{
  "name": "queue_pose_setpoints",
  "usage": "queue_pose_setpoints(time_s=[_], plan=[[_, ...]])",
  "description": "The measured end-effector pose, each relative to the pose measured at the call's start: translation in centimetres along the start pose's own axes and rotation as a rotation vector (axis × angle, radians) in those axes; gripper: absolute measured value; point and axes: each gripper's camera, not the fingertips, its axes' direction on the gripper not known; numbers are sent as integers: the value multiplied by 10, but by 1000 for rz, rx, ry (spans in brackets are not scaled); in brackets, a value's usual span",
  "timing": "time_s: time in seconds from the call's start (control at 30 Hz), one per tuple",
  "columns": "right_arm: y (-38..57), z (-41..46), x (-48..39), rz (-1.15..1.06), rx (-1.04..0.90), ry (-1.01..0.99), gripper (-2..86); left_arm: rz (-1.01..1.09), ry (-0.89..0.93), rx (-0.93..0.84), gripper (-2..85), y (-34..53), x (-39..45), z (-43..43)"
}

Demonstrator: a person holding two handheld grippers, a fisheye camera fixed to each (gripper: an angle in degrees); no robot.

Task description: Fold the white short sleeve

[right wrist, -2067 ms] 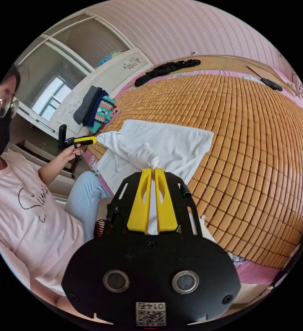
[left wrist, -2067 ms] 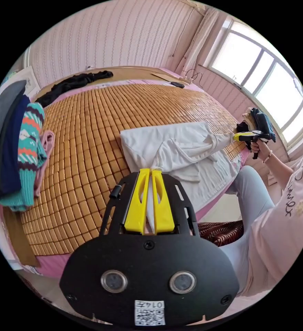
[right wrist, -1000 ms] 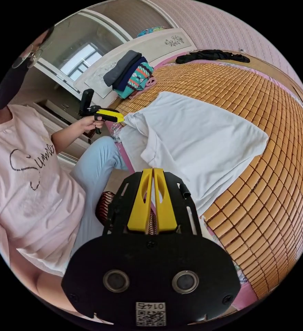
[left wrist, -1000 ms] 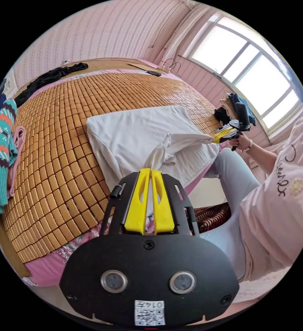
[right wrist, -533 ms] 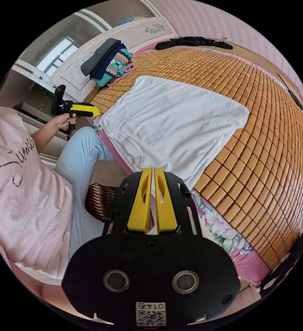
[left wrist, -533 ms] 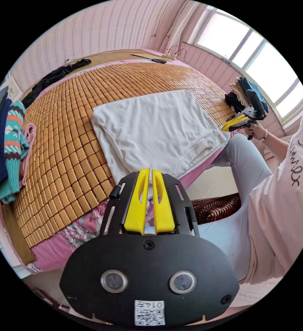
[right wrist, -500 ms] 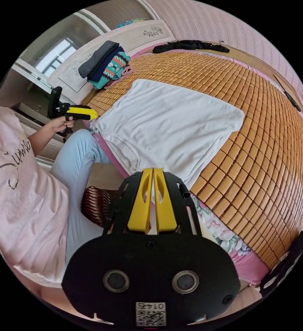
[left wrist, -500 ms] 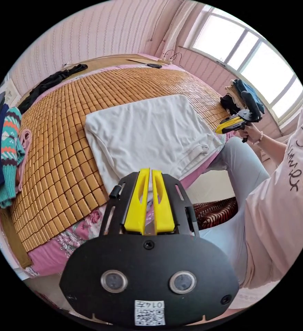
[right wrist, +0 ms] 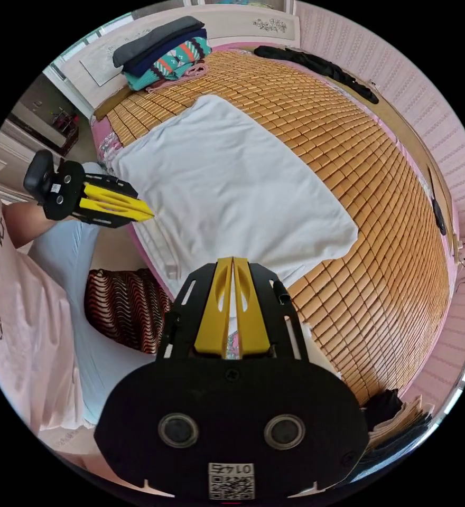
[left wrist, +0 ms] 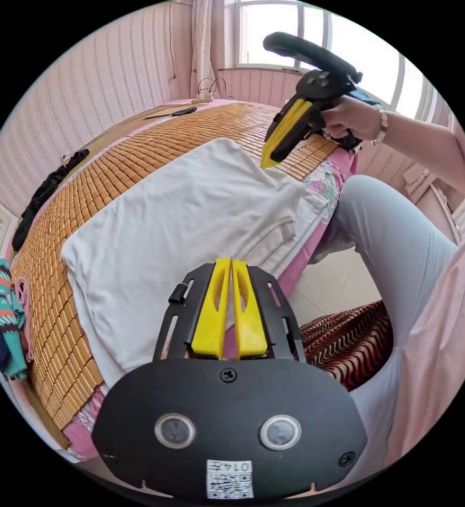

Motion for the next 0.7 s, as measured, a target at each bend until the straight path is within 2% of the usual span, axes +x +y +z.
queue_pose_setpoints(time_s=[0.1,0.17,0.27,0.3,0.4,0.53,0.67,0.7], plan=[[-66,7,9,-39,62,-55,-7,-79,4,44,-9,1,-6,5],[-100,24,11,-29,41,-39,-5,-94,-4,1,-8,3,-6,18],[-130,75,12,-45,-130,4,-4,-102,32,-5,-9,17,-1,38],[-130,69,12,-90,-105,3,-4,-87,30,32,-10,24,1,39],[-145,56,19,-154,-193,-22,-4,-68,73,26,-10,30,-1,38],[-165,57,45,-89,-177,73,-4,-9,16,34,-10,34,12,38],[-165,57,79,13,-161,-68,-3,30,-36,38,-8,42,26,47],[-154,47,86,27,-98,-103,-2,39,-38,27,-5,42,27,48]])
